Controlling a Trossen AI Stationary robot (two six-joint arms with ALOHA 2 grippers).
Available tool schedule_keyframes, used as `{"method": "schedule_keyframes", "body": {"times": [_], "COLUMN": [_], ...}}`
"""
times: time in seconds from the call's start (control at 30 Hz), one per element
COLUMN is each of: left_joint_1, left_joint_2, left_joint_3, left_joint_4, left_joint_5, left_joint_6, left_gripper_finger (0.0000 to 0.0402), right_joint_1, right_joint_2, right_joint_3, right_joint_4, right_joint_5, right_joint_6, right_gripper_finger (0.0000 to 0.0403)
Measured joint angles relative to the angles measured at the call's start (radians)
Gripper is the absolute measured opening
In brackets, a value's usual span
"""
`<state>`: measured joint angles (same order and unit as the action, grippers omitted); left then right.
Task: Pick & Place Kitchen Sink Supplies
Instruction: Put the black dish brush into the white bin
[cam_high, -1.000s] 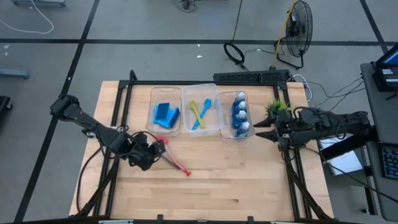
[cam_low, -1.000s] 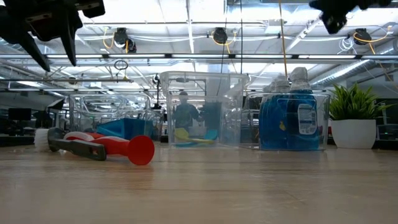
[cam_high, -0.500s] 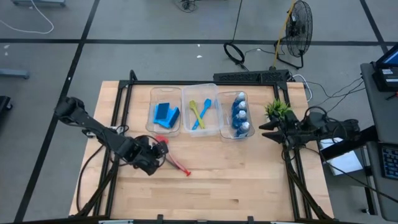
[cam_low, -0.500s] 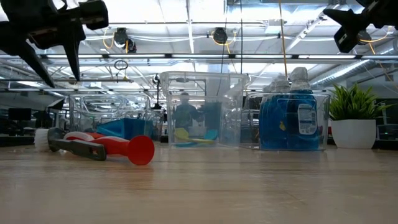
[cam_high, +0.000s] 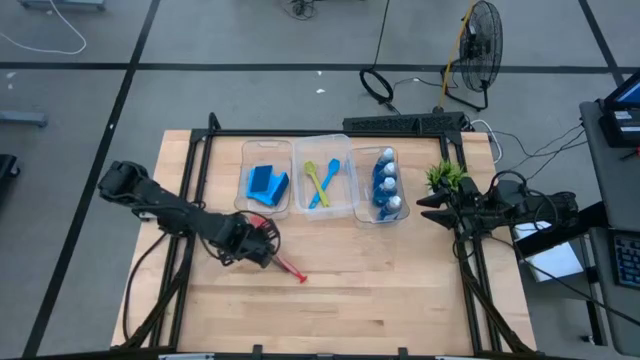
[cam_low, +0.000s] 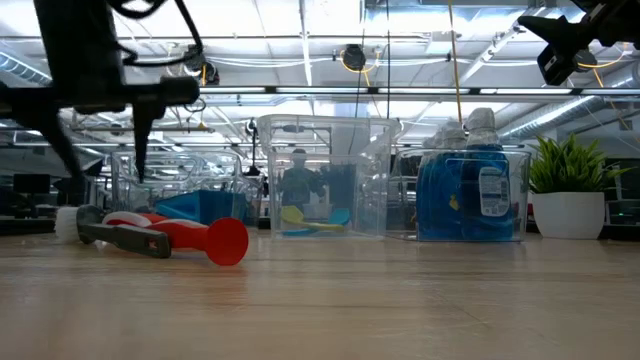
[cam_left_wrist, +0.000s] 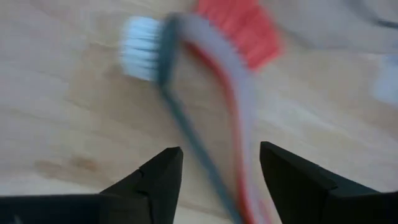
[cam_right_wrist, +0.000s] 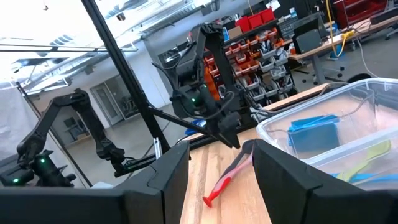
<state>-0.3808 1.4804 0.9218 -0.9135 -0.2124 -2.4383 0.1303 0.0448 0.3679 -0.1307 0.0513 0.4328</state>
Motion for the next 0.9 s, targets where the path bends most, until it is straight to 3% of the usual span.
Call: {"method": "schedule_keyframes", "body": {"times": [0.17,0.6,0.9], "left_joint_1": [0.004,0.040,0.049], "left_joint_2": [0.030,0.148,0.236], "left_joint_3": [0.000,0.000,0.004], "left_joint_4": [-0.009,0.036,0.071], "left_joint_5": [0.093,0.074,0.139], "left_joint_6": [-0.016,-0.021,-0.021], "left_gripper_finger": [0.0234,0.0203,0.0198], "right_joint_1": [0.000,0.000,0.000], "right_joint_2": [0.000,0.000,0.000], "right_joint_3": [0.000,0.000,0.000], "right_joint_4": [0.001,0.058,0.053], "right_joint_5": [0.000,-0.004,-0.005], "right_joint_6": [0.000,0.031,0.053], "right_gripper_finger": [0.0167,0.0167,0.0167]}}
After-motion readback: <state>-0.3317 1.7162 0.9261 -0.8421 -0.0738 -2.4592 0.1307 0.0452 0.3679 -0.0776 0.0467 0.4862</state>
